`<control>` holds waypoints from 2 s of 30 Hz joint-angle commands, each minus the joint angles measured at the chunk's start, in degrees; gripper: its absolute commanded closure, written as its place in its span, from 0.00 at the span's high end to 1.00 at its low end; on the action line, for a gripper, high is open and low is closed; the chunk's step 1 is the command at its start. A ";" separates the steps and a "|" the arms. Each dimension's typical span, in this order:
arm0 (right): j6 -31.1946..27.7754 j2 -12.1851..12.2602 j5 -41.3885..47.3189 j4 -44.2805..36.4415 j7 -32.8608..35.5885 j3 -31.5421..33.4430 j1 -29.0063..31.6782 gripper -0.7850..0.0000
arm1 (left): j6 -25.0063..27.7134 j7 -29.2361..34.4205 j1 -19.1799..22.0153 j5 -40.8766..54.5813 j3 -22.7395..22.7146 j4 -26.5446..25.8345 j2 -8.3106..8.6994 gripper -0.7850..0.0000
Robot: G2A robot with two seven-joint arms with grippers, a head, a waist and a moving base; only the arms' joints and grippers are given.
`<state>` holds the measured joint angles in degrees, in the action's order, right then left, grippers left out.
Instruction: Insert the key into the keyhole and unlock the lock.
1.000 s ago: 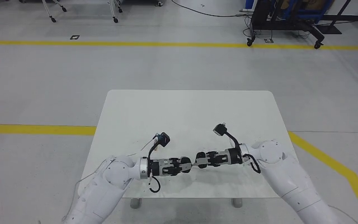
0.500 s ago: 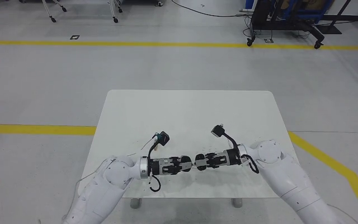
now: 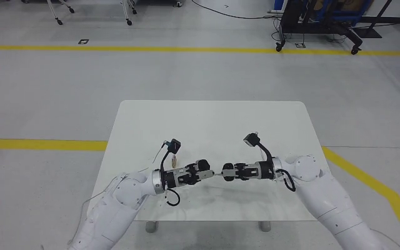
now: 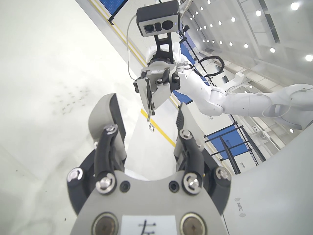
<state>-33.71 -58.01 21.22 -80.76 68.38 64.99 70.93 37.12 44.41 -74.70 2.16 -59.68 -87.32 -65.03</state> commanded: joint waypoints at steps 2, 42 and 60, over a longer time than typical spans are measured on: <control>-0.52 0.40 1.44 -0.26 -1.11 2.24 0.77 0.00 | 0.00 0.04 0.01 -0.01 0.01 0.00 0.00 1.00; -0.52 0.40 1.44 -0.26 -1.11 2.24 0.77 0.00 | -18.56 3.84 -8.48 -58.98 -9.07 -19.04 4.65 0.89; -0.52 0.40 1.44 -0.26 -1.11 2.24 0.77 0.00 | -27.72 1.22 3.46 -61.78 0.48 -4.43 1.65 0.00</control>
<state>-34.23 -57.61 22.66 -81.02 67.26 67.23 71.70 9.37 45.72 -71.62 -59.58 -59.52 -92.06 -63.28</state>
